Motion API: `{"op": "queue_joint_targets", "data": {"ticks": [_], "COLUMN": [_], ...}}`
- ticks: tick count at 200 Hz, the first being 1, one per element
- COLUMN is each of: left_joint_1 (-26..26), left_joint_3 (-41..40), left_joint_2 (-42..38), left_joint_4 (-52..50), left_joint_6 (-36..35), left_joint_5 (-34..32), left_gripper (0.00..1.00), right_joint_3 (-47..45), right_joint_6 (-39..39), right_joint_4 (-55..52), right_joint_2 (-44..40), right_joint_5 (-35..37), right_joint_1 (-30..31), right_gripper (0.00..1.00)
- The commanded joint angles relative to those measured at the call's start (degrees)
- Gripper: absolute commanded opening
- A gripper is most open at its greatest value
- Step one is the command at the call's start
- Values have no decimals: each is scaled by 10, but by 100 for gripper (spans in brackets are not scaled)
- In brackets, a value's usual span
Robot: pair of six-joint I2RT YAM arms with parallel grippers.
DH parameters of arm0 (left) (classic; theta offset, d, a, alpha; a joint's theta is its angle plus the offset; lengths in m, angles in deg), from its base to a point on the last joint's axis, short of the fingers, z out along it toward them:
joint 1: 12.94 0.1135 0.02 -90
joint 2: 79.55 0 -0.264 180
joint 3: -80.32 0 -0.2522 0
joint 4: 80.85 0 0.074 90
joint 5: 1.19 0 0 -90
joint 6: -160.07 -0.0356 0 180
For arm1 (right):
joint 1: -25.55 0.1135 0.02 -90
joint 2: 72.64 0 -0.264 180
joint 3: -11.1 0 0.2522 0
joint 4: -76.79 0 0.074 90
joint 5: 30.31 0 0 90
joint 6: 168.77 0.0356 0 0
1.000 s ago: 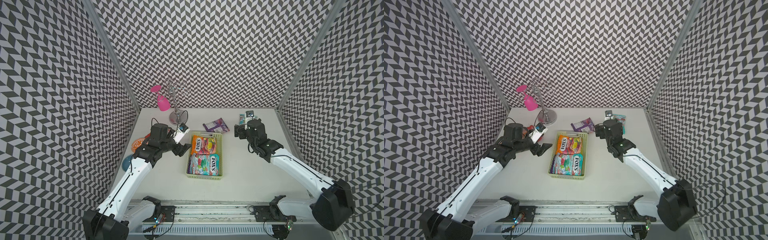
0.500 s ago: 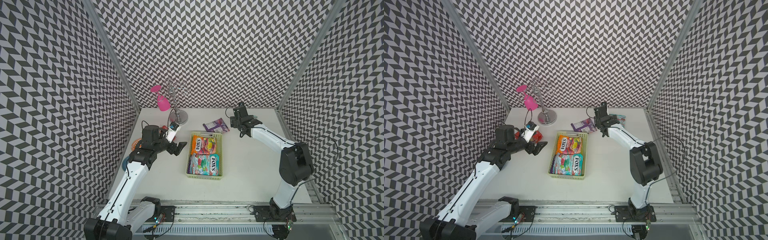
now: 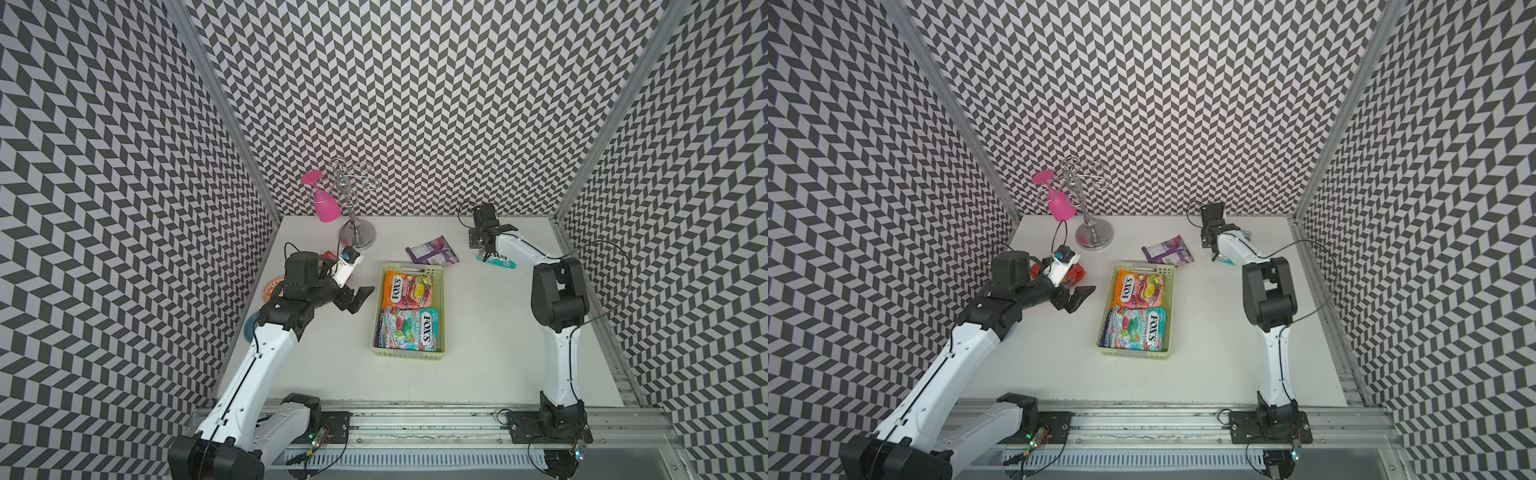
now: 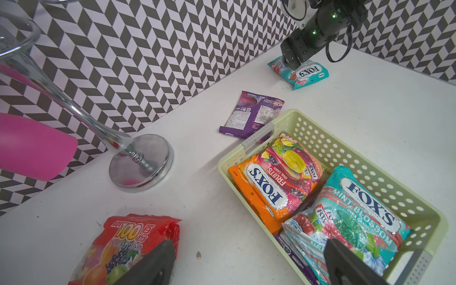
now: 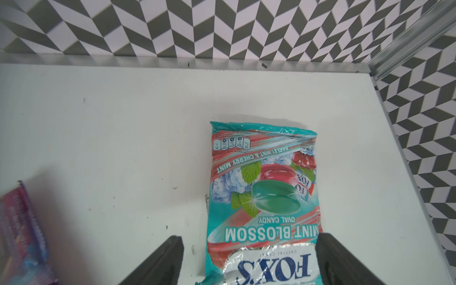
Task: Put the candies in the basket
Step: Pick up the candy at the center of the board.
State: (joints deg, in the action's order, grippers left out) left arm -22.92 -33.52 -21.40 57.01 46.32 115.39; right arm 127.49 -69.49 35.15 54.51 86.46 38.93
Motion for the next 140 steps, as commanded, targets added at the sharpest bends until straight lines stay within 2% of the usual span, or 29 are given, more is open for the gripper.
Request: {"op": "queue_joint_targets", "data": {"ticks": [1, 62, 88, 107, 140], "left_joint_1": [1, -1, -3, -4, -7], "left_joint_3": [-1, 3, 12, 8, 14], "left_joint_2": [-9, -9, -8, -6, -2], "left_joint_4": [-17, -32, -37, -33, -35], "left_joint_6": [-30, -44, -42, -41, -39], "left_joint_5": [17, 34, 37, 34, 34], "left_gripper": [99, 99, 99, 99, 98], "right_joint_3": [33, 107, 113, 114, 114], "right_joint_6": [2, -6, -11, -14, -19], "right_joint_4": [-13, -41, -45, -45, -43], "right_joint_2": [28, 100, 113, 117, 127], "right_joint_5": [-22, -16, -7, -4, -5], "right_joint_1": [-8, -13, -12, -13, -14], "right_gripper": [87, 80, 71, 60, 55]}}
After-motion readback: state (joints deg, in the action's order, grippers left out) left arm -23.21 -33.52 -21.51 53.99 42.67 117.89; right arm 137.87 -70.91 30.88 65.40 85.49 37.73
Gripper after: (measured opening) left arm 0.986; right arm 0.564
